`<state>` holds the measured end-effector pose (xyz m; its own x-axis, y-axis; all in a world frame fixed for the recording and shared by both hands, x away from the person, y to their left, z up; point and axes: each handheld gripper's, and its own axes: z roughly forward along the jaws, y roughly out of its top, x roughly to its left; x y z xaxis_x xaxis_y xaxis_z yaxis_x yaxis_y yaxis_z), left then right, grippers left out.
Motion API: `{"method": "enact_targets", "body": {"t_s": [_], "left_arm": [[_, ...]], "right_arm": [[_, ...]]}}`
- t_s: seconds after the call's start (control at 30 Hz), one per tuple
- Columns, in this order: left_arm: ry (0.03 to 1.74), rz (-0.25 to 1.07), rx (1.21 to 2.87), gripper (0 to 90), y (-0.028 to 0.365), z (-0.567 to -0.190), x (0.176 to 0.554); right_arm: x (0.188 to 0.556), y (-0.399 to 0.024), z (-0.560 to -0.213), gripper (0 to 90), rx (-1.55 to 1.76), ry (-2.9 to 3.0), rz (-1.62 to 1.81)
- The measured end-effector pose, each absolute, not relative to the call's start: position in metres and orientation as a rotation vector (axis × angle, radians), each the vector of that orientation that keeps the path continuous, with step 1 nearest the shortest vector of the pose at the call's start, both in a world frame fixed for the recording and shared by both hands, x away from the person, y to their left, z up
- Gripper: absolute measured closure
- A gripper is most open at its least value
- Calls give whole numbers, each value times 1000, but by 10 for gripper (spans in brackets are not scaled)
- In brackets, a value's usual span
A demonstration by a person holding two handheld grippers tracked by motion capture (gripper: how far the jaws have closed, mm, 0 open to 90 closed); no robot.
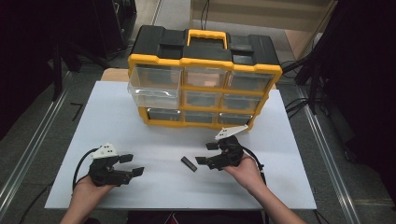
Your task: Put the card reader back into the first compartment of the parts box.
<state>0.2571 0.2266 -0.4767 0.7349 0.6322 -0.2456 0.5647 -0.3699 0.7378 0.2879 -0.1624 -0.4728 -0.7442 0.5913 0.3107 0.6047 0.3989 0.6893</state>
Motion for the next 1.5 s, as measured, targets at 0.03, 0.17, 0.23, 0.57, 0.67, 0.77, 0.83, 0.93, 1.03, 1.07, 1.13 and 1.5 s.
{"method": "enact_targets", "body": {"t_s": [0.03,0.17,0.23,0.57,0.67,0.77,0.83,0.93,1.03,1.07,1.13,1.5], "left_arm": [[904,98,2063,288,227,-477,257],[901,97,2063,288,227,-477,257],[902,96,2063,288,227,-477,257],[900,97,2062,288,227,-476,257],[900,94,2061,288,227,-476,257],[897,93,2062,288,227,-476,257],[896,93,2063,288,227,-476,257],[896,93,2060,288,227,-476,257],[897,93,2063,288,227,-476,257],[897,92,2063,288,227,-476,257],[898,91,2061,288,227,-476,257],[895,88,2064,288,227,-476,256]], "right_arm": [[289,-161,-473,223,-1111,-2616,-1299],[291,-154,-474,222,-1105,-2615,-1291],[292,-150,-475,223,-1097,-2619,-1287],[297,-131,-480,221,-1109,-2608,-1253],[298,-127,-481,221,-1113,-2601,-1257],[299,-125,-482,221,-1102,-2605,-1252],[298,-122,-483,222,-1087,-2624,-1242],[297,-120,-485,224,-1081,-2631,-1227],[296,-118,-486,232,-1069,-2649,-1210],[295,-117,-487,234,-1067,-2654,-1206],[295,-116,-489,243,-1055,-2663,-1199],[290,-110,-499,356,-1075,-2721,-1135]]}}
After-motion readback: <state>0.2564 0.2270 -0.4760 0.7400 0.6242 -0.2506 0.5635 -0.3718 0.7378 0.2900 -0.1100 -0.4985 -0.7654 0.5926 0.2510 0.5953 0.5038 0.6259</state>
